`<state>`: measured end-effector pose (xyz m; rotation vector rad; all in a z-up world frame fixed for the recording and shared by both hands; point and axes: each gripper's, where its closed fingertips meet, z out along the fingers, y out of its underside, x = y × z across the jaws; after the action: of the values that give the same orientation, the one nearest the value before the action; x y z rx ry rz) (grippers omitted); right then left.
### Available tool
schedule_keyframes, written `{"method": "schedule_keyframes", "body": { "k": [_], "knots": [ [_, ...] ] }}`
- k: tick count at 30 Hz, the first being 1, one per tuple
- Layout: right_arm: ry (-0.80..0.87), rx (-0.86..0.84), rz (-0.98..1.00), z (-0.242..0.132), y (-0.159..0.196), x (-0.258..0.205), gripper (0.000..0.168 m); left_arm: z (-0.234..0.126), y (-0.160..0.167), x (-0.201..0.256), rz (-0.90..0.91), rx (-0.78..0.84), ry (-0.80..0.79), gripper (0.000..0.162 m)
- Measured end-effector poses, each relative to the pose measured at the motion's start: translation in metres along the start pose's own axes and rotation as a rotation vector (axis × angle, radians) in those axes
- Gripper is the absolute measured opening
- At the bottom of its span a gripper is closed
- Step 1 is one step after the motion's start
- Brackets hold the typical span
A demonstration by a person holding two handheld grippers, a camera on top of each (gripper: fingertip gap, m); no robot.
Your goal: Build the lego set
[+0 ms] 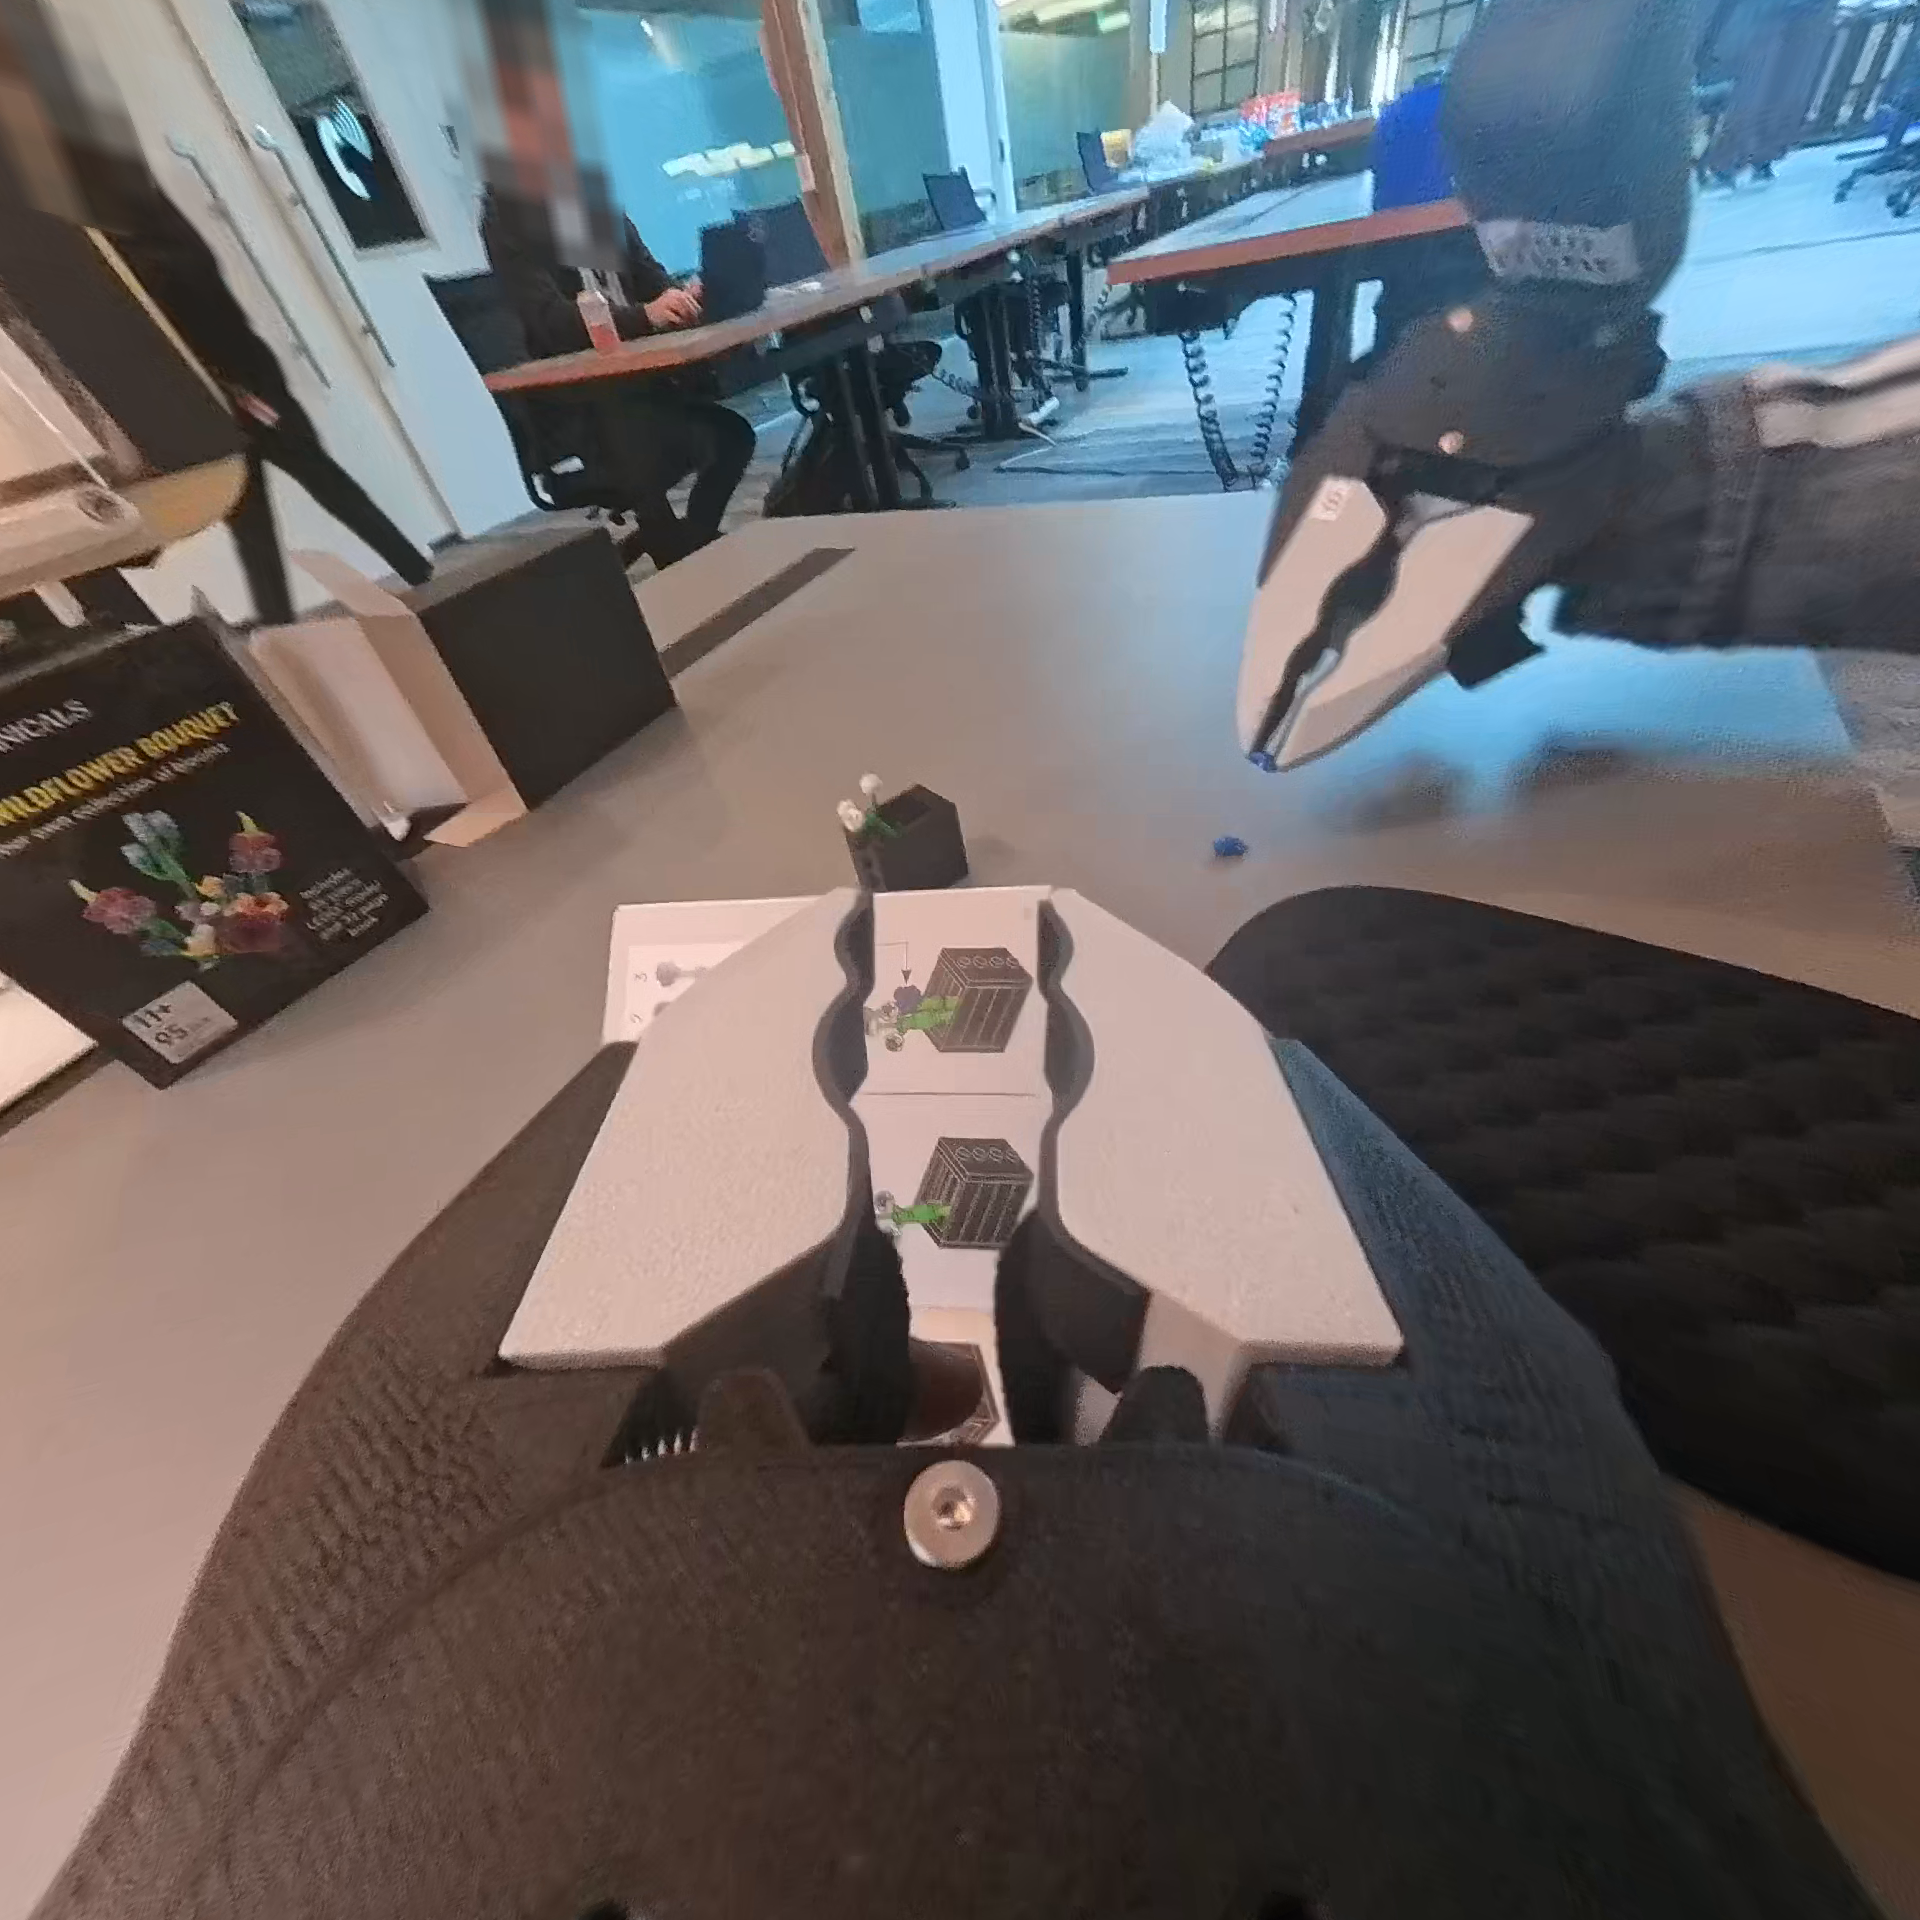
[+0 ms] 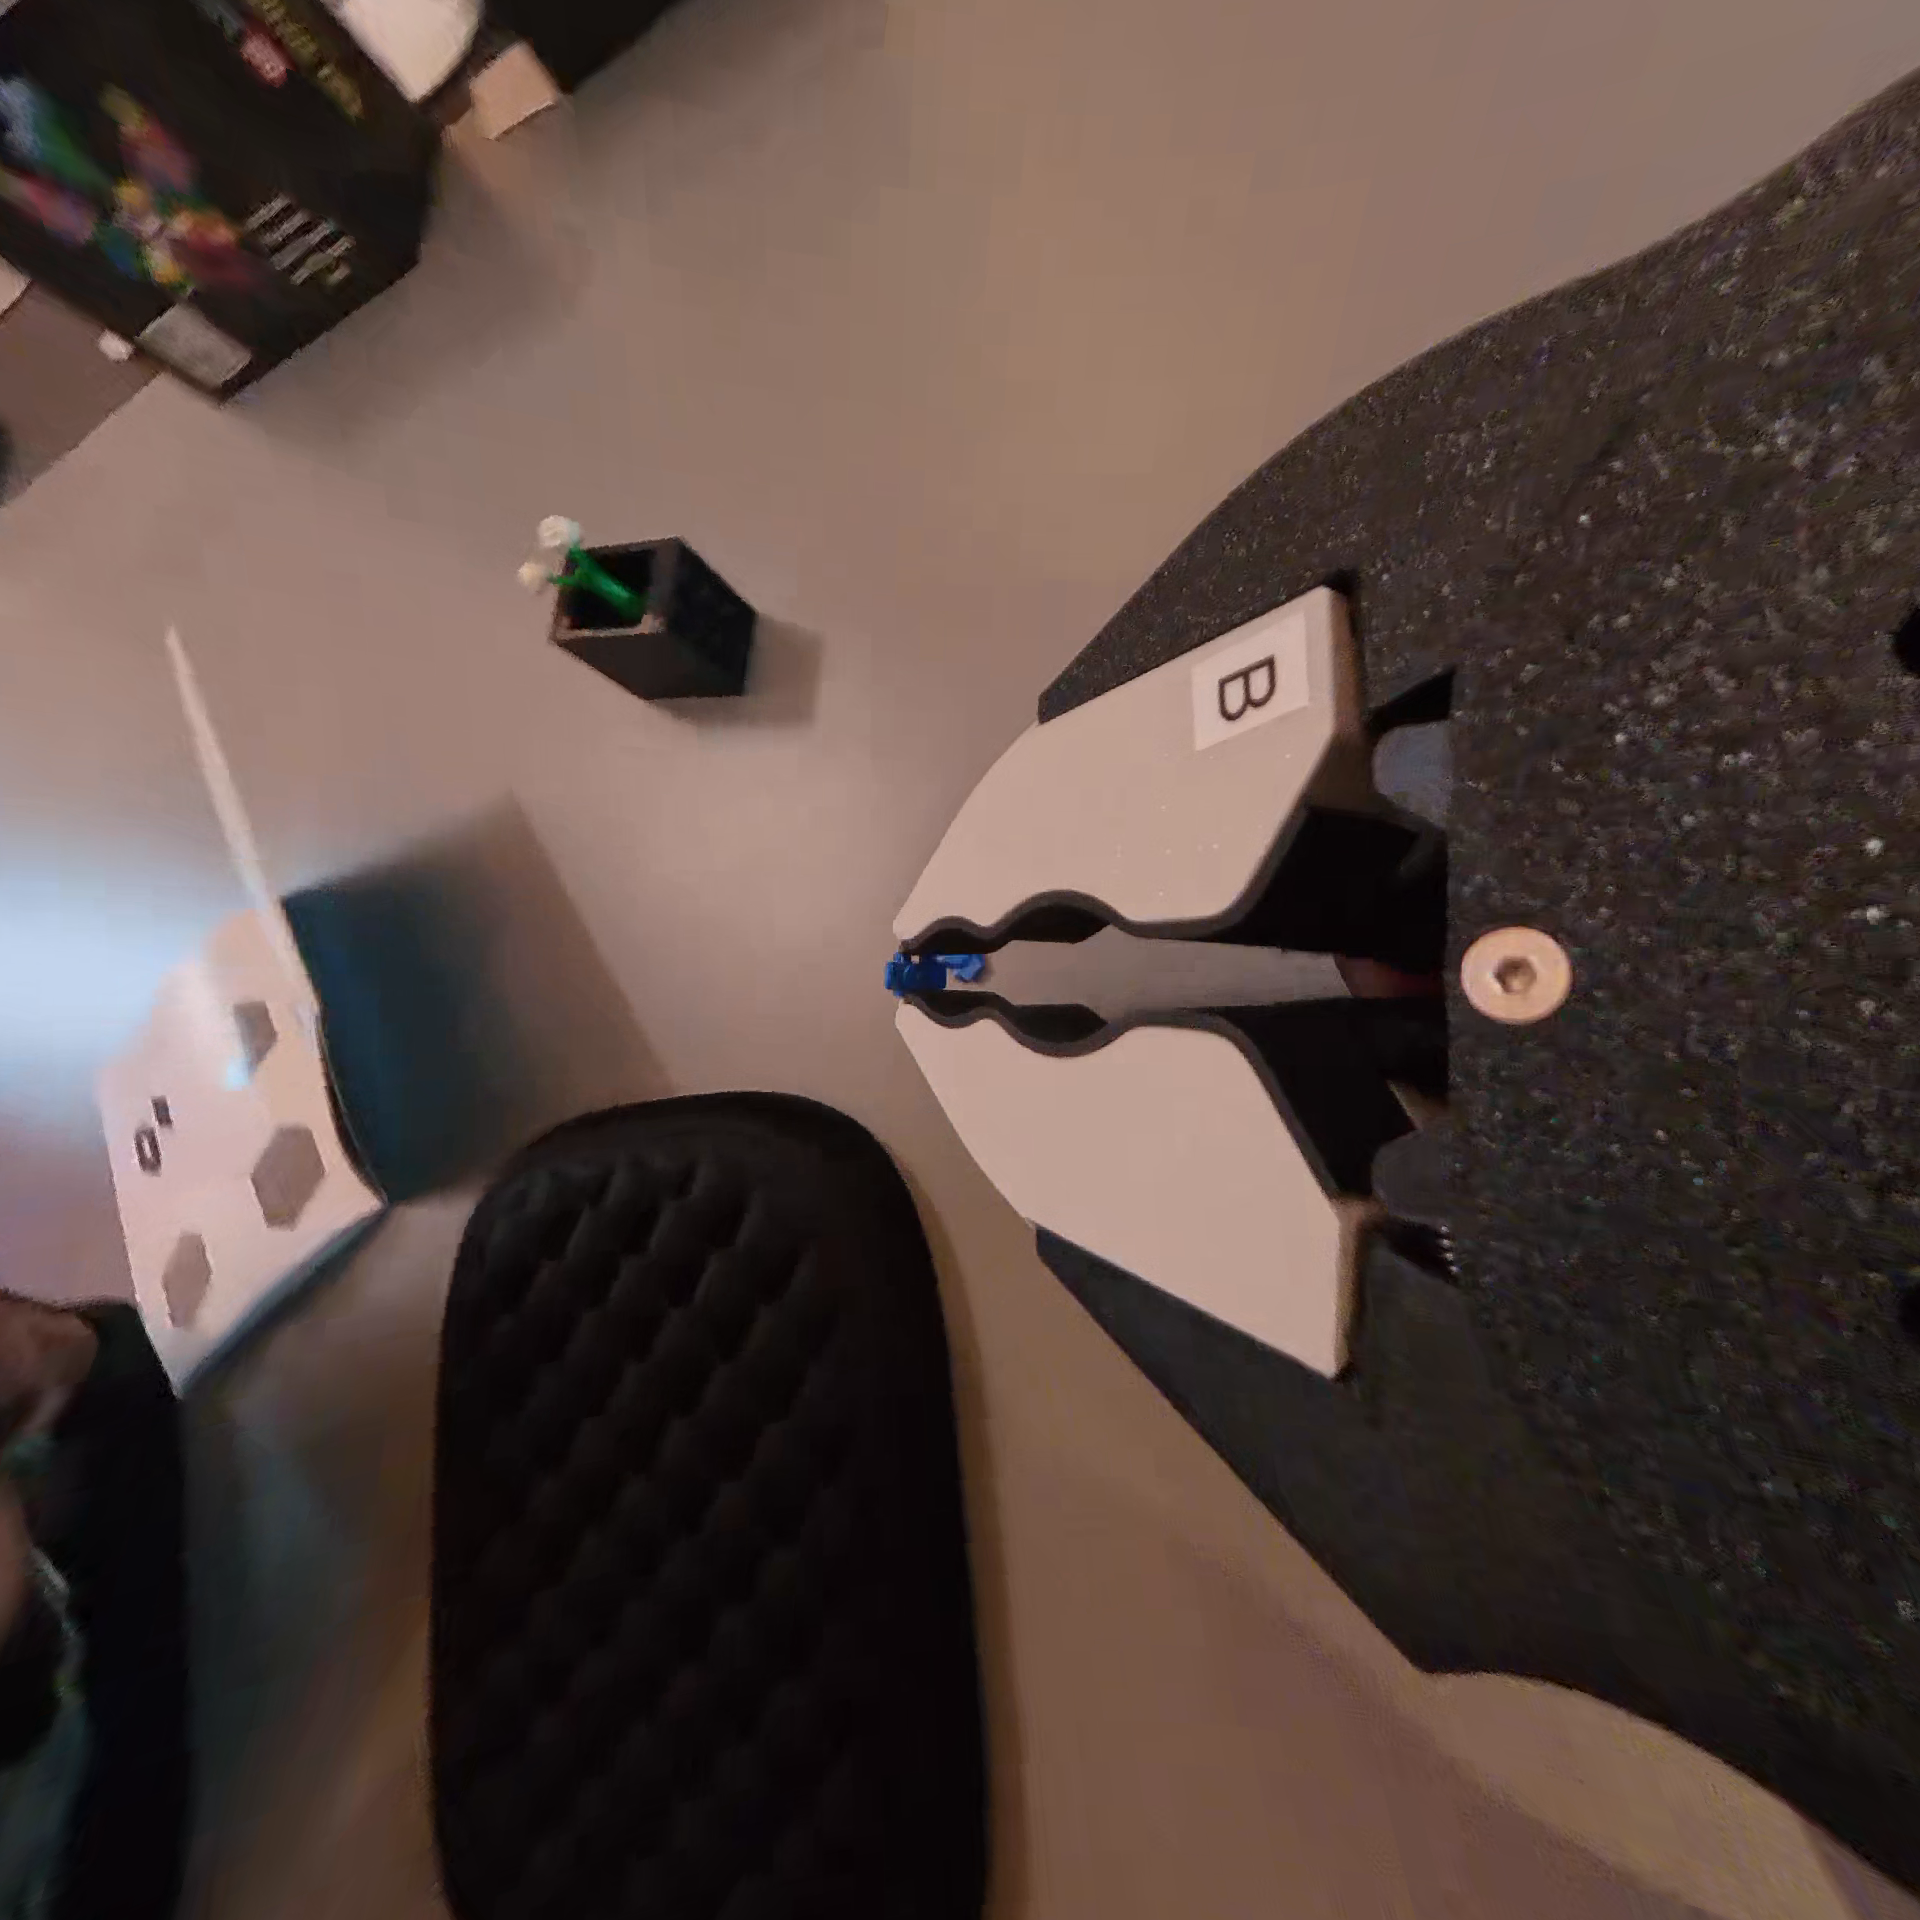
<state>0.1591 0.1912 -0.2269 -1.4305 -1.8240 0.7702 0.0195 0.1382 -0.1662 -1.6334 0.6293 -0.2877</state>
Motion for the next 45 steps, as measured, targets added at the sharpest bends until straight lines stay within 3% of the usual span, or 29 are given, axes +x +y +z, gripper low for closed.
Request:
{"method": "schedule_keyframes", "body": {
  "k": [4,7,9,10,12,18,20,25,31,45],
  "knots": [
    [-0.067,-0.076,-0.109,0.004,-0.001,0.010,0.006,0.003,0.011,0.008,-0.011,-0.091,0.058,0.033],
    [-0.092,-0.026,-0.103,0.006,-0.011,0.009,0.006,0.004,0.025,0.008,0.009,-0.199,0.063,0.032],
    [-0.086,0.009,-0.090,0.007,-0.015,0.008,0.006,0.005,0.040,0.001,0.004,-0.298,0.040,0.045],
    [-0.079,0.023,-0.084,0.008,-0.016,0.008,0.006,0.005,0.044,-0.005,-0.009,-0.332,0.021,0.043],
    [-0.069,0.053,-0.069,0.008,-0.018,0.008,0.006,0.006,0.044,-0.013,-0.053,-0.346,0.031,0.023],
    [-0.037,0.103,-0.036,0.003,-0.023,0.015,0.006,0.015,0.101,-0.018,-0.159,-0.651,0.176,0.018],
    [-0.029,0.106,-0.034,0.001,-0.023,0.016,0.006,0.020,0.099,-0.018,-0.216,-0.597,0.185,0.016],
    [-0.052,0.079,-0.036,0.002,-0.018,0.015,0.006,0.019,0.099,-0.015,-0.152,-0.581,0.197,0.017],
    [-0.109,0.132,-0.007,0.012,-0.019,0.010,0.006,0.010,0.097,0.002,-0.169,-0.561,0.408,0.015],
    [-0.116,0.221,0.049,0.017,-0.015,0.011,0.006,0.010,0.097,0.002,-0.158,-0.557,0.410,0.012]
  ]
}}
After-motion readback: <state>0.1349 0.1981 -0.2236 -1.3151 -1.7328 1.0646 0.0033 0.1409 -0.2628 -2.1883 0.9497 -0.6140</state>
